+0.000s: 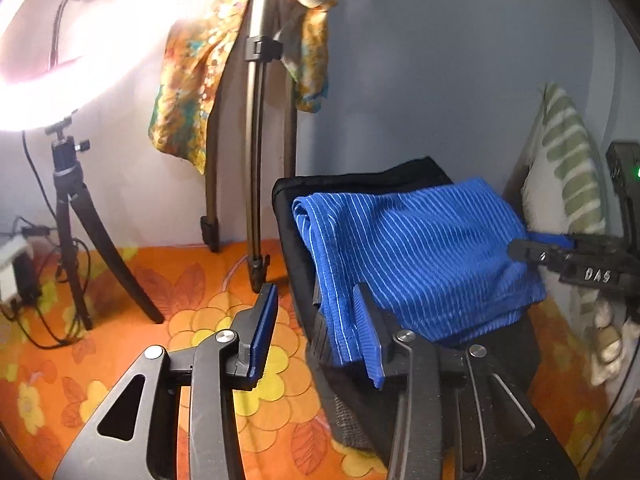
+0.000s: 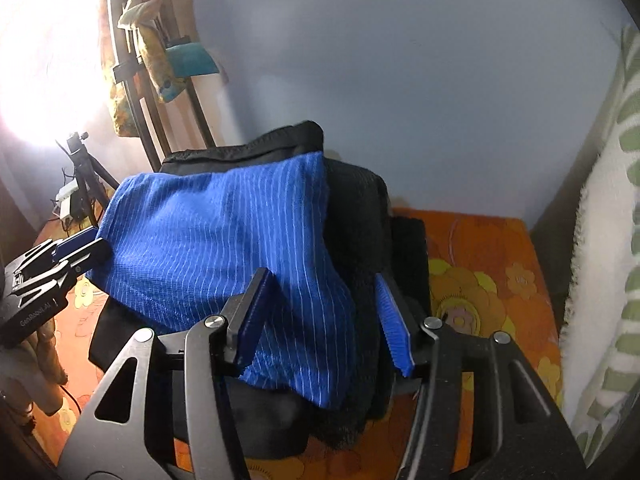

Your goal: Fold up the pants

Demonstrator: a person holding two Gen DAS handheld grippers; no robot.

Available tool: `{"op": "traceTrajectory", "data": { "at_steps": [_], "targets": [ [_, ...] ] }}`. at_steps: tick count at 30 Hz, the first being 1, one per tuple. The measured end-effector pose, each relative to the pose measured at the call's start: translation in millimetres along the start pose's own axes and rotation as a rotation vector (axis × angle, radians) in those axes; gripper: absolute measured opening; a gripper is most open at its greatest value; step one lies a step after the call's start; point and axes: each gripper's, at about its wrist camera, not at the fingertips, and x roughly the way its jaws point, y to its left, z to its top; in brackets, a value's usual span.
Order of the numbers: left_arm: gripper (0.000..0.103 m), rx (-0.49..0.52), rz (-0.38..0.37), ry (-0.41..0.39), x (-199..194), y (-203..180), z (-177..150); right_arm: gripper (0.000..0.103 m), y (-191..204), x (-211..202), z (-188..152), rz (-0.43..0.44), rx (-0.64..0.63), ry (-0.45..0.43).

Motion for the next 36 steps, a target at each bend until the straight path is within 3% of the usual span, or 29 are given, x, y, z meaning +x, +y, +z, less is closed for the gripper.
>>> {"op": "traceTrajectory", "data": {
  "at_steps": [3, 9, 26, 28, 32, 36],
  "targets": [
    [0.037, 0.037, 0.025, 0.015, 0.5, -5.1, -4.7, 0.055, -0.8, -4.5, -5.6, -0.082, -0.025, 0.014],
    [0.037, 0.033, 0.040, 0.025, -11.6, -2.4, -13.4, 0.055, -4.2, -19.7, -22.3, -0.112, -0.013, 0.012],
    [0.038, 0.077, -0.005, -0.051, -115.7, -22.9, -41.9, 0.056, 24.4, -115.6, -81.7, -0.071, 0.037, -0.134],
    [0.047, 0.083, -0.024, -0.060, -130.8, -27.2, -47.2, 0.056, 31.1, -127.2, -89.2, -0.074, 0.032, -0.151],
    [0.050, 0.099, -0.055, -0.084, -162.3, -35.3, -60.0, 0.056, 45.8, -152.6, -108.2, -0.049, 0.050, -0.188],
    [0.063, 0.106, -0.081, -0.112, -193.7, -40.4, -73.0, 0.067, 63.0, -174.5, -130.6, -0.053, 0.062, -0.217]
  ]
}}
